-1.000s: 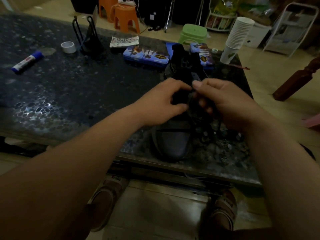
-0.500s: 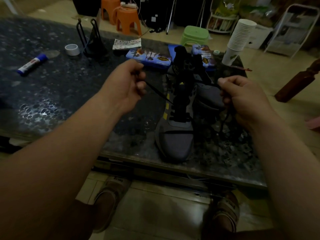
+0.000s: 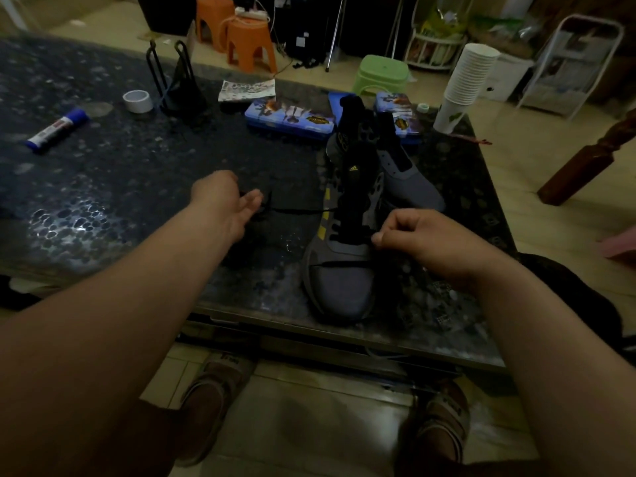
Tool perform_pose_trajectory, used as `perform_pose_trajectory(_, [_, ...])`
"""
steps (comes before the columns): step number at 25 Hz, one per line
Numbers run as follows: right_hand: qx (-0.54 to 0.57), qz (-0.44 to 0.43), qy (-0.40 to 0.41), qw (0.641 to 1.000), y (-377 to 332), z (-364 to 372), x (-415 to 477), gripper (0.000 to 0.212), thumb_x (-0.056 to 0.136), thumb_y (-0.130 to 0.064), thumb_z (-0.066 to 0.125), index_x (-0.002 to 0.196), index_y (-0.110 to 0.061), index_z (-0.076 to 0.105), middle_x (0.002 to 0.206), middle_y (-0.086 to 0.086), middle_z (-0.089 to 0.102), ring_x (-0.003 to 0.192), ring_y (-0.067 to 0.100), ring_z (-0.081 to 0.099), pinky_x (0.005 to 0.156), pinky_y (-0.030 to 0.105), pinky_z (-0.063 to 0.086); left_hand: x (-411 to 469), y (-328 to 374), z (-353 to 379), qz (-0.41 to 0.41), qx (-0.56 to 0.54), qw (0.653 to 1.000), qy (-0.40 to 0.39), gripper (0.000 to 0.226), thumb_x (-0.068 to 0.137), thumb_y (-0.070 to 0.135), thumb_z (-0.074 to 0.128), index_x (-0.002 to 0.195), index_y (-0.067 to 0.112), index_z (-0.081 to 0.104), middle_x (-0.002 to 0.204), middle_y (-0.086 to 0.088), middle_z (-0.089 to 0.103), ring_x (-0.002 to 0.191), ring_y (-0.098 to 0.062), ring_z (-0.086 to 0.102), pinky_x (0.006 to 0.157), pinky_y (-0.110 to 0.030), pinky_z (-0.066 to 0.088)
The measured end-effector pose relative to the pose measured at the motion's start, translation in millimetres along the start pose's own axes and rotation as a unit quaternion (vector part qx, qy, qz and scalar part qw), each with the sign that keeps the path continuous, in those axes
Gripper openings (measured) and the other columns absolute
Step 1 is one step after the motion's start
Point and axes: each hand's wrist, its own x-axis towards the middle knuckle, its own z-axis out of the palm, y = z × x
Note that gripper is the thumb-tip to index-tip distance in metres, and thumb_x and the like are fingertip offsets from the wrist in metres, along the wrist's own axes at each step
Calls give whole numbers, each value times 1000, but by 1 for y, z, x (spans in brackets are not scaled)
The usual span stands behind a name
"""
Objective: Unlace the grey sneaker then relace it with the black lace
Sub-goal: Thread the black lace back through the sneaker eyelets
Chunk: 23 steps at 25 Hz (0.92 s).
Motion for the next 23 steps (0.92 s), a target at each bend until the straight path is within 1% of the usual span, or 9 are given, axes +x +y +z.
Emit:
perform_pose_trajectory(2, [60,-11,23,998,-3,-3,-2,23,97,-22,69,91,-1,63,65,0,67,64,28,61,69,33,48,-14,-4,1,101,159,980,63,66,78,33,73,138,14,52,132,-8,53,104,-23,66,84,-36,60])
perform_pose_trajectory(4, [135,-28,19,990,-8,-3,-5,13,99,-16,67,94,-5,62,57,-1,57,57,22,59,70,38,53,-51,-10,10,317,300,898,50,51,88,27,71,134,15,53,134,-2,46,101,-14,55,88,-31,51])
perform_pose_trajectory(6, [190,-47,20,981,-16,-5,-7,3,99,-12,65,99,-9,63,62,1,52,55,14,52,62,34,54,-98,-20,25,446,338,813,-163,30,99,26,65,127,18,59,117,3,61,95,-8,60,90,-30,52])
perform_pose_trajectory(9, [257,-82,21,963,-23,-15,-9,4,99,-13,63,101,-14,65,73,7,51,59,17,45,52,27,45,-137,-32,42,353,408,734,-412,30,103,43,59,125,23,63,83,7,66,77,-8,63,73,-30,51])
perform_pose_trajectory(11, [266,-71,38,961,-18,-25,-8,4,99,-14,63,97,-16,64,69,3,48,54,12,40,48,24,37,-130,-24,41,346,435,728,-402,33,100,49,62,100,16,68,72,1,58,66,-12,54,64,-31,43])
perform_pose_trajectory(13, [249,-39,68,965,-6,-32,-5,10,99,-17,65,89,-18,64,66,-1,47,51,10,37,48,24,33,-118,-11,35,330,408,775,-352,46,99,51,62,78,10,63,68,-5,57,61,-11,51,63,-29,41])
perform_pose_trajectory(16, [213,-13,121,970,1,-32,-2,15,99,-24,68,85,-19,63,65,-3,53,52,8,44,51,26,36,-108,-8,31,302,396,821,-279,59,100,61,52,81,7,64,72,-4,67,65,-12,61,63,-22,48])
perform_pose_trajectory(20, [178,-88,67,978,-19,-7,-2,11,99,-23,67,96,-12,63,70,0,62,59,9,53,51,22,40,-129,-33,48,349,448,731,-378,43,103,52,53,134,22,58,116,7,67,103,-4,64,86,-23,52])
perform_pose_trajectory(23, [204,-88,82,972,-21,-4,2,12,98,-21,68,98,-10,63,70,0,63,56,9,52,51,24,41,-126,-35,52,361,473,707,-381,33,105,47,53,111,16,65,79,4,62,66,-5,56,63,-30,46])
